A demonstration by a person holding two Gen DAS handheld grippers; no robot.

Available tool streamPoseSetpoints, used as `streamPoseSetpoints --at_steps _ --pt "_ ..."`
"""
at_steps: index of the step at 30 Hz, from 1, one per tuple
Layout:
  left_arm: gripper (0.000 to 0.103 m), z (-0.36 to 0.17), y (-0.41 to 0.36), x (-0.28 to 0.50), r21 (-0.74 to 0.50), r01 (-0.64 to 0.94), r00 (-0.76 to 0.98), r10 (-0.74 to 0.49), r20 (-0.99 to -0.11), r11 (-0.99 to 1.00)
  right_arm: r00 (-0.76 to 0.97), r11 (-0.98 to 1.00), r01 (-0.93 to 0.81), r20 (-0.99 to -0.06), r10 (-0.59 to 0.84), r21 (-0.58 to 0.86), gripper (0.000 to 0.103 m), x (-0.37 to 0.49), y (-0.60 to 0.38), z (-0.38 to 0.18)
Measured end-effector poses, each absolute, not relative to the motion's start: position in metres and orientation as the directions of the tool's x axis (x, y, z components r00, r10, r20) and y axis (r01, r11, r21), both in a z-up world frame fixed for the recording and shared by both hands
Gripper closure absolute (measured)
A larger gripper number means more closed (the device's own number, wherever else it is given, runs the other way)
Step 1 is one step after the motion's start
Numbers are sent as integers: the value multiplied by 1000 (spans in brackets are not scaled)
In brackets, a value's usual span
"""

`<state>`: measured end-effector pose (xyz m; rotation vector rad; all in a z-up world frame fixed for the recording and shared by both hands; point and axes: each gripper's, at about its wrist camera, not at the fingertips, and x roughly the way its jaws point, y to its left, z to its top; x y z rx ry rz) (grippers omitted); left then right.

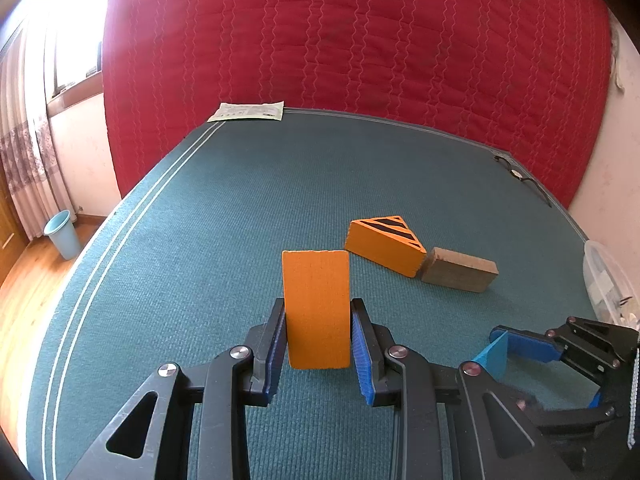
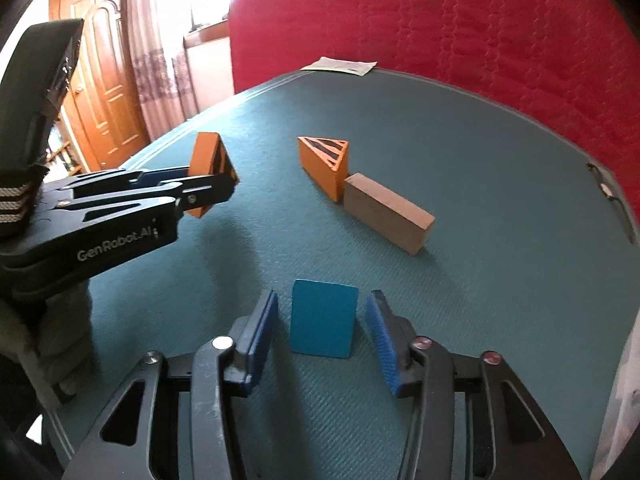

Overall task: Organize rigid objects
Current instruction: 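Close the right gripper on the blue wedge, then carry the blue wedge over the clear bowl while the left gripper carries the orange block there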

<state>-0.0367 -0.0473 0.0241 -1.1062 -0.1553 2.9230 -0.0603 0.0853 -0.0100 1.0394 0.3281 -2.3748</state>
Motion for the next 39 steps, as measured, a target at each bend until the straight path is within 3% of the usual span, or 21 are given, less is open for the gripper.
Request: streamPoseSetpoints --at_steps 1,16,39 --pt "71 24 -48 -38 -97 23 -750 47 -660 -995 -580 -844 536 -736 -349 -23 72 -60 86 -10" --pt "71 27 -39 -37 -74 22 -748 33 -662 -997 -599 -887 452 -703 -383 98 72 -41 132 2" --pt "71 38 34 -28 -101 -104 -735 144 -663 -990 -727 -960 245 -628 -277 139 72 -10 246 33"
